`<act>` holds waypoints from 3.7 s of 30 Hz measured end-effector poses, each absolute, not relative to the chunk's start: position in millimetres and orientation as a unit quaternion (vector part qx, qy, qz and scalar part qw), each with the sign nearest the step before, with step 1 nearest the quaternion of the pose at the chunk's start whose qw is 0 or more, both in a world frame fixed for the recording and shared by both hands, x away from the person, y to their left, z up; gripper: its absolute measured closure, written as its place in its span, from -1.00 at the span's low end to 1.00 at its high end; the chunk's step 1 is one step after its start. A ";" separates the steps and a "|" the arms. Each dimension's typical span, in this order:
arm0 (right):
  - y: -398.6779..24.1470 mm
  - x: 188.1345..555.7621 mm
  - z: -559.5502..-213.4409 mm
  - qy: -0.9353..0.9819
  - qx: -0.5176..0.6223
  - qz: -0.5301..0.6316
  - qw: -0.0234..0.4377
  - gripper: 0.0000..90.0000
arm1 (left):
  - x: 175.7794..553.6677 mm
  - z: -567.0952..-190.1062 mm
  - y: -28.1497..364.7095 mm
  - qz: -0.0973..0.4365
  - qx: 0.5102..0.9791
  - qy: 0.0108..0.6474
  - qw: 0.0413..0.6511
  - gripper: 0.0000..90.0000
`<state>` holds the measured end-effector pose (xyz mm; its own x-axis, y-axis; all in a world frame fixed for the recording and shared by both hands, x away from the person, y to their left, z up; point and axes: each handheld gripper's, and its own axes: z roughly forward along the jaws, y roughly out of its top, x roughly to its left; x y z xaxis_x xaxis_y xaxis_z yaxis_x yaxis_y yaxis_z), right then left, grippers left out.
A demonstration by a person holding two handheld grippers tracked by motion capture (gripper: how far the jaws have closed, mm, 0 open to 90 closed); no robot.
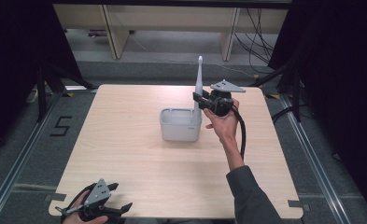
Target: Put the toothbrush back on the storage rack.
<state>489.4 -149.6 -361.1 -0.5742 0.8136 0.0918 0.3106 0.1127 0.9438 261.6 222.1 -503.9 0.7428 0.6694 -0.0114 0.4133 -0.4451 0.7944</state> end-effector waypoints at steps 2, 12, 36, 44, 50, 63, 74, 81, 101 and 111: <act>-149.2 491.9 -363.2 0.708 0.396 0.534 0.238 0.48 | 261.3 -503.5 222.2 0.153 0.837 0.324 0.413 -0.67; -147.5 498.4 -373.6 0.703 0.403 0.535 0.238 0.48 | 260.4 -504.0 220.8 0.151 0.833 0.329 0.419 -0.67; -150.0 504.7 -401.8 0.708 0.416 0.524 0.228 0.48 | 260.1 -505.0 219.6 0.147 0.831 0.330 0.422 -0.67; -150.5 504.3 -409.3 0.711 0.416 0.518 0.231 0.48 | 260.4 -505.3 219.7 0.149 0.832 0.327 0.423 -0.67; -150.5 504.2 -416.7 0.715 0.417 0.513 0.225 0.48 | 260.5 -505.5 219.4 0.149 0.831 0.329 0.424 -0.67; -150.1 502.8 -428.5 0.729 0.413 0.495 0.229 0.48 | 260.5 -504.7 220.1 0.149 0.834 0.327 0.420 -0.67; -149.0 499.8 -429.1 0.733 0.407 0.493 0.231 0.35 | 260.4 -505.1 219.7 0.149 0.832 0.327 0.423 -0.67; -151.4 497.5 -426.1 0.733 0.408 0.495 0.227 0.23 | 260.3 -505.1 219.4 0.149 0.832 0.327 0.423 -0.67; -155.1 488.3 -417.4 0.731 0.411 0.499 0.220 -0.13 | 260.5 -505.4 219.5 0.150 0.832 0.327 0.423 -0.67; -161.5 483.1 -413.5 0.735 0.405 0.498 0.220 -0.17 | 260.7 -506.4 219.0 0.148 0.829 0.329 0.428 -0.67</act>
